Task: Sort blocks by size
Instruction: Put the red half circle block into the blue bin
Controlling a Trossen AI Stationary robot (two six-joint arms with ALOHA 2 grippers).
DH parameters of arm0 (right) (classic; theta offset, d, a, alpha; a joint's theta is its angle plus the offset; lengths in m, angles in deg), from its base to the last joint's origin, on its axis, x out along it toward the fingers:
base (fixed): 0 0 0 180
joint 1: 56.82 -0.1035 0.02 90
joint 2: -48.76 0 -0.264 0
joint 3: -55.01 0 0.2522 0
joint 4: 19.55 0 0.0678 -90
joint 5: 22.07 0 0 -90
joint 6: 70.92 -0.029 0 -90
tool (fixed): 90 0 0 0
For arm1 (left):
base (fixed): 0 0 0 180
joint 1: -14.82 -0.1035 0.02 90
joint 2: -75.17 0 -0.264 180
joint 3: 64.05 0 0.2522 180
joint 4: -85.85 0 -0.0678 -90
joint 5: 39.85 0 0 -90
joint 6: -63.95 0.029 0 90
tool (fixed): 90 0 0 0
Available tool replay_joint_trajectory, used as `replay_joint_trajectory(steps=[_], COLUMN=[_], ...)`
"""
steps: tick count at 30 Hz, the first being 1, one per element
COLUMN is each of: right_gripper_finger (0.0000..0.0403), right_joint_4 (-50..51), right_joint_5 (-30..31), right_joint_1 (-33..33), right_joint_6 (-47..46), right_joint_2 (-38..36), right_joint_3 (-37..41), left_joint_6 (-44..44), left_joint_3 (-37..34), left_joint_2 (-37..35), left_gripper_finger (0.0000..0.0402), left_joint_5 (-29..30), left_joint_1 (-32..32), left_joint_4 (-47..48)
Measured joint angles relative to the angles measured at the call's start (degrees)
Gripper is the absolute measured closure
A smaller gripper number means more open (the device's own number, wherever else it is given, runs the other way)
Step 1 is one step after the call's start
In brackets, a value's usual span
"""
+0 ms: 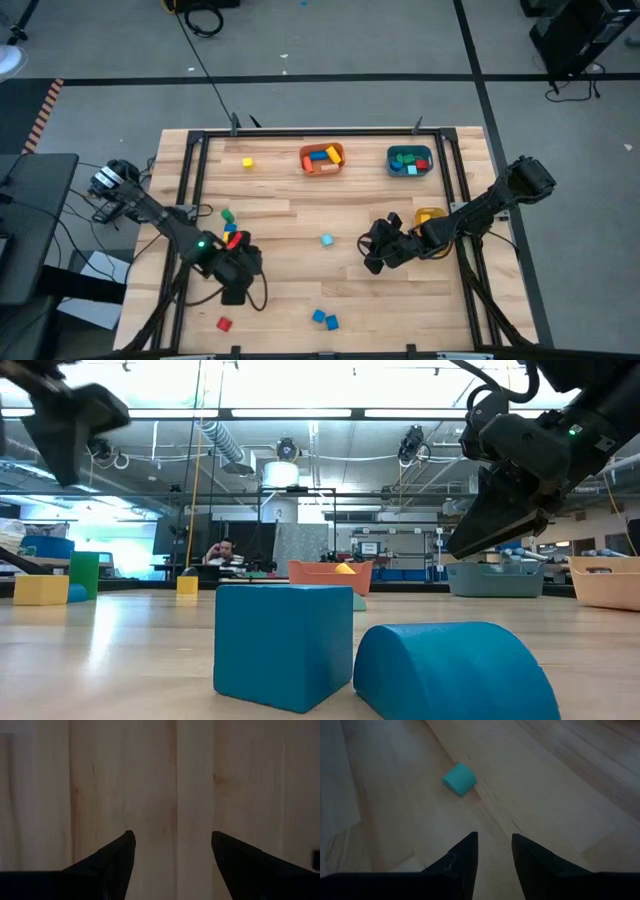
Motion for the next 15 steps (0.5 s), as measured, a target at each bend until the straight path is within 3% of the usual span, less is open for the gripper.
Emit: replay_joint_trajectory(steps=[8, 15], right_gripper_finger=[0.0270, 0.0269], right_joint_4=[0.04, 0.04], right_joint_5=[0.00, 0.82], right_joint_1=[0.01, 1.06], right_joint_6=[1.41, 2.60], right_joint_2=[0.00, 0.00], right_joint_3=[0.00, 0.00], left_joint_6=[-10.27, -16.19], left_joint_3=[1.55, 1.75], left_joint_2=[1.25, 8.70], left_gripper_finger=[0.0133, 0.0133], left_joint_5=[0.75, -6.59], left_joint_1=[7.16, 12.58], left_joint_4=[4.44, 4.15])
